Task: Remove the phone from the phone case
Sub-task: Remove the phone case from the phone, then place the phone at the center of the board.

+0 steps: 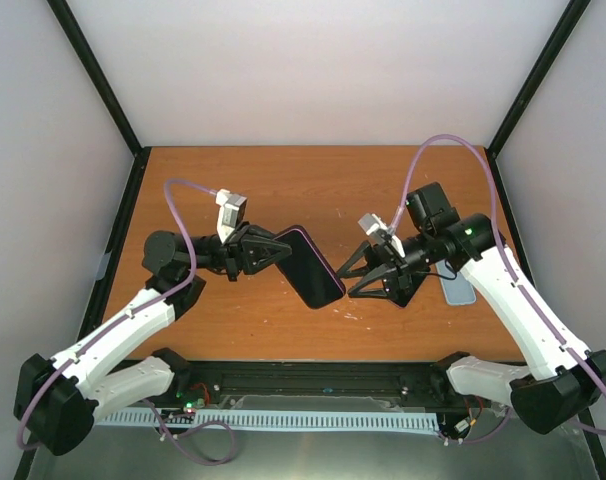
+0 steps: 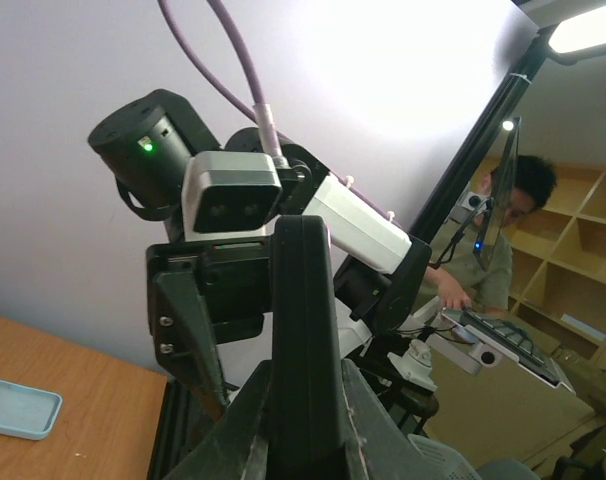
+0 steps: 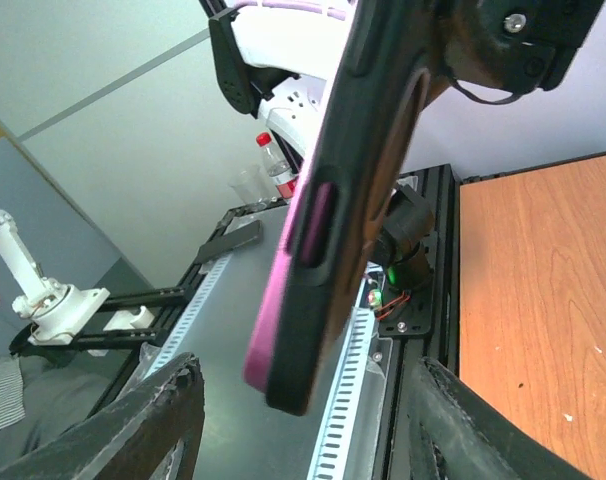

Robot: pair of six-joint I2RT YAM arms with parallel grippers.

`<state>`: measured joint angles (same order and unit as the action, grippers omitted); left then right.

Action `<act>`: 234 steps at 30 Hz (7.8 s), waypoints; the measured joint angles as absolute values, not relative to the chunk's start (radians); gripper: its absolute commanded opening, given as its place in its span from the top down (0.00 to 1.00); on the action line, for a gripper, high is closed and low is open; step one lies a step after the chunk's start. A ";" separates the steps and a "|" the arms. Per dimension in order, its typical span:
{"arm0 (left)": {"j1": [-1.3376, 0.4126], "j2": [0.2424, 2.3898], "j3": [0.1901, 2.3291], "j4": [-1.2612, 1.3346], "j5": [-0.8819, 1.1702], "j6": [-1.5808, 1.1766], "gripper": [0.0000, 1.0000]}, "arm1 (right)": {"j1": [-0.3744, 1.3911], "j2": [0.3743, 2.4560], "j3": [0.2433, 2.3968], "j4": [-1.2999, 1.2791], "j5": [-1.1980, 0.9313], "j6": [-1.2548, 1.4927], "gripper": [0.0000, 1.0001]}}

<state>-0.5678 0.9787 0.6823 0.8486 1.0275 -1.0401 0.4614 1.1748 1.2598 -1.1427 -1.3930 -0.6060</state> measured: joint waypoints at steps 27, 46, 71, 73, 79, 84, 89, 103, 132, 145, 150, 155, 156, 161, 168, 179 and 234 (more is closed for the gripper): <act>-0.545 0.985 0.659 0.860 1.024 -1.041 1.00 | 0.468 1.207 1.205 -1.002 -1.311 -0.408 0.65; -0.546 1.067 0.609 1.013 0.994 -1.119 1.00 | 0.539 1.273 1.246 -0.982 -1.203 -0.380 0.57; -0.611 1.182 0.634 0.995 0.886 -1.045 0.98 | 0.515 1.370 1.330 -1.052 -1.208 -0.316 0.97; -0.616 1.172 0.647 0.935 0.865 -1.011 0.68 | 0.501 1.367 1.320 -1.038 -1.201 -0.315 0.97; -0.673 1.177 0.707 0.669 0.733 -0.868 0.13 | 0.471 1.361 1.238 -0.907 -1.140 -0.267 0.97; -0.682 1.195 0.720 0.417 0.490 -0.778 0.05 | 0.439 1.360 1.127 -0.799 -0.971 -0.216 0.97; -0.700 1.228 0.720 0.222 0.243 -0.765 0.05 | 0.427 1.363 1.016 -0.716 -0.717 -0.111 0.97; -1.078 1.527 0.796 0.159 -0.174 -0.617 0.09 | 0.419 1.474 0.975 -0.683 -0.355 0.184 0.97; -1.174 1.779 0.926 0.277 -0.482 -0.562 0.37 | 0.402 1.509 0.975 -0.635 -0.355 0.276 0.97; -1.220 1.842 0.982 0.245 -0.672 -0.508 0.53 | 0.378 1.536 0.971 -0.597 -0.427 0.302 0.97; -1.225 1.842 0.973 0.266 -0.727 -0.453 0.46 | 0.374 1.536 0.971 -0.582 -0.474 0.312 0.97; -1.226 1.880 0.974 0.328 -0.790 -0.334 0.47 | 0.360 1.544 0.962 -0.568 -0.498 0.313 0.97; -1.227 1.891 0.974 0.347 -0.804 -0.301 0.49 | 0.358 1.547 0.960 -0.566 -0.502 0.313 0.97; -1.232 1.928 0.966 0.449 -0.846 -0.130 0.77 | 0.353 1.556 0.956 -0.551 -0.523 0.320 0.97; -1.237 1.906 0.929 0.511 -0.873 -0.007 1.00 | 0.348 1.556 0.957 -0.522 -0.580 0.348 0.97; -1.209 1.591 0.770 0.405 -0.869 -0.022 1.00 | 0.331 1.553 0.960 -0.612 -0.506 0.274 0.97; -1.438 2.048 0.989 0.202 -0.921 0.130 0.45 | -0.328 1.274 1.040 -0.897 -0.481 -0.278 0.97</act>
